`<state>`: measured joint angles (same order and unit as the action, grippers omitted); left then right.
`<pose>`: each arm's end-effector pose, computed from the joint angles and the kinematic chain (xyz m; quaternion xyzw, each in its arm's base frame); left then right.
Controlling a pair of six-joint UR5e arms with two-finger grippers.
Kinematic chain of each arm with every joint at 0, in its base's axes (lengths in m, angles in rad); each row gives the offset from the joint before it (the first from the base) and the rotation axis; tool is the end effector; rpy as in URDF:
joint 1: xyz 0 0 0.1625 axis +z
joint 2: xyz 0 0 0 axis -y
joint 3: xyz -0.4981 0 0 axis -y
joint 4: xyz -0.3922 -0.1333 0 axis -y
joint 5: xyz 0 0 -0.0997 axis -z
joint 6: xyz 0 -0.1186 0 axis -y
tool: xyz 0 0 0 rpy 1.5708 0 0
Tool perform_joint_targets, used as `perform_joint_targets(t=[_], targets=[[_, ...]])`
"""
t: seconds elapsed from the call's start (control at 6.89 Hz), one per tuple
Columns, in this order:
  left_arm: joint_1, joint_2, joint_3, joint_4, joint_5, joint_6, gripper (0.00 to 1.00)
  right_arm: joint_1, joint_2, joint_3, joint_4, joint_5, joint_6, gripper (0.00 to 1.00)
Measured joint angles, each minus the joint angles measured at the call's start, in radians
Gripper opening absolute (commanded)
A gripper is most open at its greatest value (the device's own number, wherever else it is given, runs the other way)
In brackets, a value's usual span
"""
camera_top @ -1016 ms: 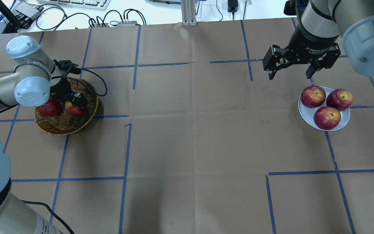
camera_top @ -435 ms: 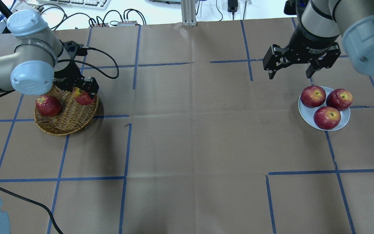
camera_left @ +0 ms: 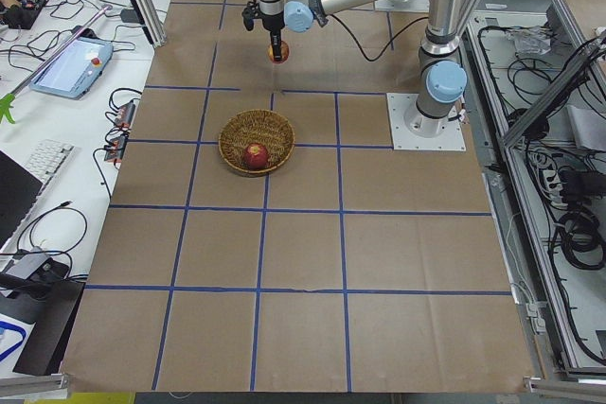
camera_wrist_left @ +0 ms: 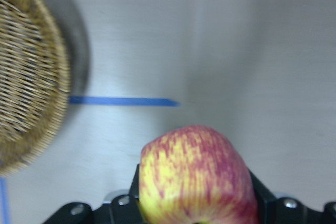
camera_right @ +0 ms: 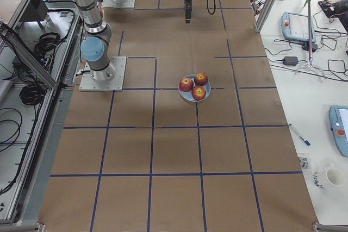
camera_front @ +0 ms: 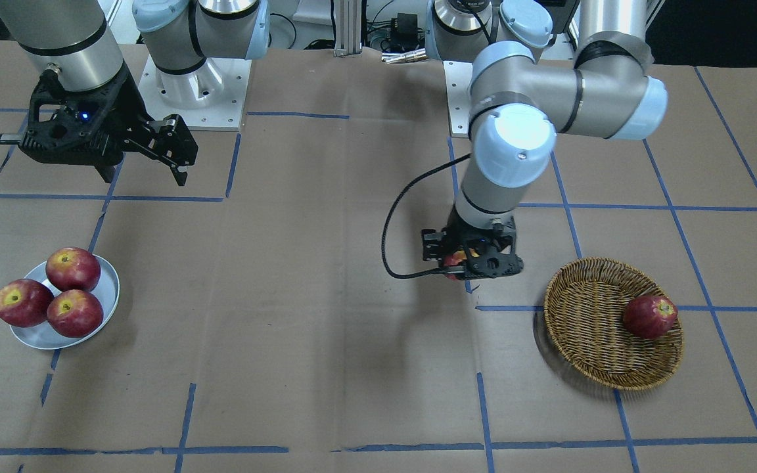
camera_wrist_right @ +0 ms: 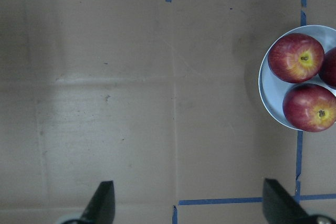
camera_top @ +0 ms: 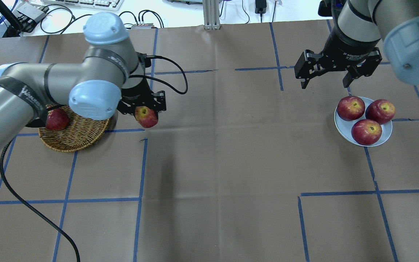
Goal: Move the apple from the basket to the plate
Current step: 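Lift the yellow-red apple with the left gripper and carry it toward the table center, then lower the apple onto the table and open the left gripper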
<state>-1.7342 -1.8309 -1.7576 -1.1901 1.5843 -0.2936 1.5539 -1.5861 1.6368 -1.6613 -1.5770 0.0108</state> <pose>-0.2232 -0.5444 0.3494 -0.0648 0.9973 0.0307 0.0141 0.1243 -0.4906 0.5261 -0.0139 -0.9997 0.0199 0.0032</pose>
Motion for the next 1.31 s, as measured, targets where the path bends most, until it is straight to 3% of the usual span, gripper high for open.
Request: perform_joint_targets(t=[0.44,1.02,1.16,1.31], targets=[[-0.215,-0.162,0.02,0.191,-0.029,-0.332,0.38,0.0,0.0,0.001,0.0,0.0,0.0,1.0],[-0.259,-0.243,0.038,0.277,-0.034,-0.39,0.41,0.0,0.0,0.002,0.0,0.0,0.0,1.0],[-0.259,-0.246,0.039,0.278,-0.035,-0.389,0.46,0.0,0.0,0.002,0.0,0.0,0.0,1.0],[-0.259,-0.25,0.042,0.279,-0.035,-0.388,0.59,0.0,0.0,0.002,0.0,0.0,0.0,1.0]])
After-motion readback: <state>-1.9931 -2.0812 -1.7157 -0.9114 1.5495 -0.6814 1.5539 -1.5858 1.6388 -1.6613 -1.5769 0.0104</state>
